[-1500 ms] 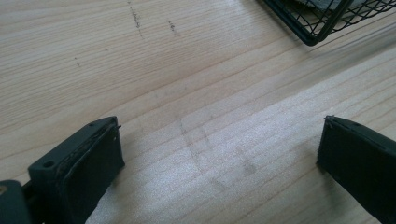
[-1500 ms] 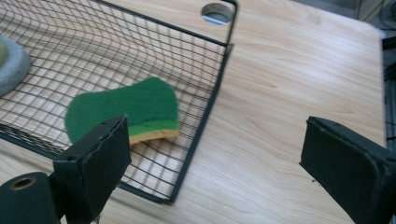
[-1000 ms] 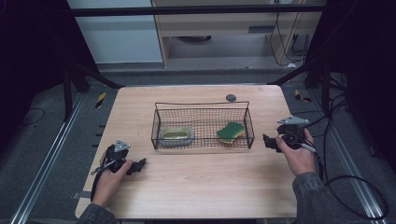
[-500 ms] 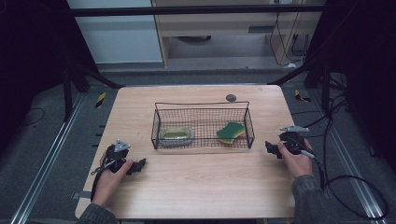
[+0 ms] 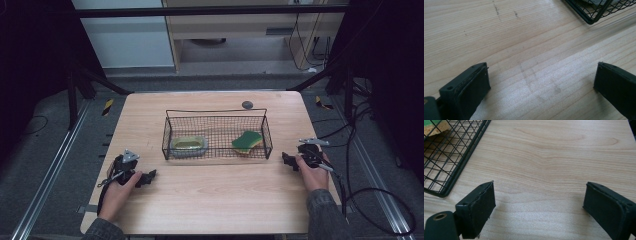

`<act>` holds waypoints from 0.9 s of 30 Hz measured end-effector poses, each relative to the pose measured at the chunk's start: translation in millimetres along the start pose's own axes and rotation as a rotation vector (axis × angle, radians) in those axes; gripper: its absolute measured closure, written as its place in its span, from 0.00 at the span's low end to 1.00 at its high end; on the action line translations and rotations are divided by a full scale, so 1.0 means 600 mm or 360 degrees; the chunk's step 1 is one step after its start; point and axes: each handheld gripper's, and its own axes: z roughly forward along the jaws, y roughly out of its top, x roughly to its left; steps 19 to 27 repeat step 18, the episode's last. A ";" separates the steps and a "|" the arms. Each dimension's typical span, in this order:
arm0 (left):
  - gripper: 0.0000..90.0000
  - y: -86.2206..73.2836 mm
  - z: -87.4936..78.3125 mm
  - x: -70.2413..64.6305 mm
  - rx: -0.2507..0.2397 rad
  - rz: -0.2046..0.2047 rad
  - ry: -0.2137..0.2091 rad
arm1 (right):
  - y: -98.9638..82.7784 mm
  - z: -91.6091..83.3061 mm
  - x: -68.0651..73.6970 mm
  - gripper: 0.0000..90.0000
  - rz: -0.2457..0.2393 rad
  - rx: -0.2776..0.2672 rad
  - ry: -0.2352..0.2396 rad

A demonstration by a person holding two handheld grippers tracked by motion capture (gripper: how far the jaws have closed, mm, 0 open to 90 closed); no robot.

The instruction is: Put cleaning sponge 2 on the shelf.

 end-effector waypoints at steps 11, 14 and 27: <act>0.00 0.000 0.000 -0.001 -0.0004 -0.0008 -0.0002 | -0.008 0.004 0.010 0.06 -0.0020 0.0012 -0.0058; 0.00 0.001 0.001 0.000 -0.0002 0.0001 -0.0006 | -0.007 0.006 0.013 0.03 -0.0014 0.0025 -0.0076; 0.00 0.002 0.002 0.001 0.0000 0.0005 -0.0008 | -0.008 0.006 0.021 0.01 0.0040 0.0032 -0.0121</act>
